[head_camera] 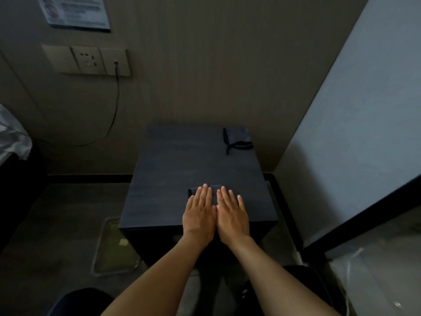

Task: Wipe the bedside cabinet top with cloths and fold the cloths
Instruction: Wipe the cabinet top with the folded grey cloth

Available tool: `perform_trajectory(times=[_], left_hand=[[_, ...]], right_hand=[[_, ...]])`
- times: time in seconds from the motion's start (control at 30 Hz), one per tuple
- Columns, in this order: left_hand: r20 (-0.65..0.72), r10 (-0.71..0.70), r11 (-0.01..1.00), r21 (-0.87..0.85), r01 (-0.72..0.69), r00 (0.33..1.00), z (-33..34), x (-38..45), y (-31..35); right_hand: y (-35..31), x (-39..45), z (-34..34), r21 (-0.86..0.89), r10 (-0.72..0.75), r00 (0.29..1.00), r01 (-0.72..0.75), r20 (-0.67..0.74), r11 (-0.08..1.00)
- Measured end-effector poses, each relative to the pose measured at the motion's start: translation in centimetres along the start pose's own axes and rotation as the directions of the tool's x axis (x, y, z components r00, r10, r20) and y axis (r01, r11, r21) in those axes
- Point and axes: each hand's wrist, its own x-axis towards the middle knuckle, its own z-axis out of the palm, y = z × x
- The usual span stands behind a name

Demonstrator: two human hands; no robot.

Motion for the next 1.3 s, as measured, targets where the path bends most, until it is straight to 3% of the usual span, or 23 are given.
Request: perform_trajectory(times=[0.37, 0.7, 0.83, 1.0, 1.3], left_hand=[[0.058, 0.095, 0.995, -0.002, -0.095, 0.994, 0.8, 4.3, 11.2], [0.105, 0.148, 0.989, -0.029, -0.146, 0.983, 0.2, 11.3, 12.7], [0.076, 0.158, 0.987, -0.044, -0.154, 0.985, 0.1, 13.4, 10.5], [0.063, 0.139, 0.99, -0.005, -0.139, 0.988, -0.2, 13.9, 5.0], [0.024, 0.039, 0.999, -0.017, -0.038, 0.999, -1.0, 11.0, -7.1]], right_hand=[[11.3, -0.8, -1.0, 0.035, 0.175, 0.984, -0.175, -0.022, 0.984], [14.9, 5.5, -2.6, 0.039, 0.172, 0.981, -0.176, 0.087, 0.984], [13.4, 8.3, -2.7, -0.003, 0.158, 0.983, -0.158, 0.096, 0.987], [8.8, 10.9, -2.2, -0.077, -0.032, 0.999, 0.035, 0.045, 0.996], [-3.4, 13.0, -0.3, 0.063, -0.144, 0.986, 0.139, 0.083, 0.988]])
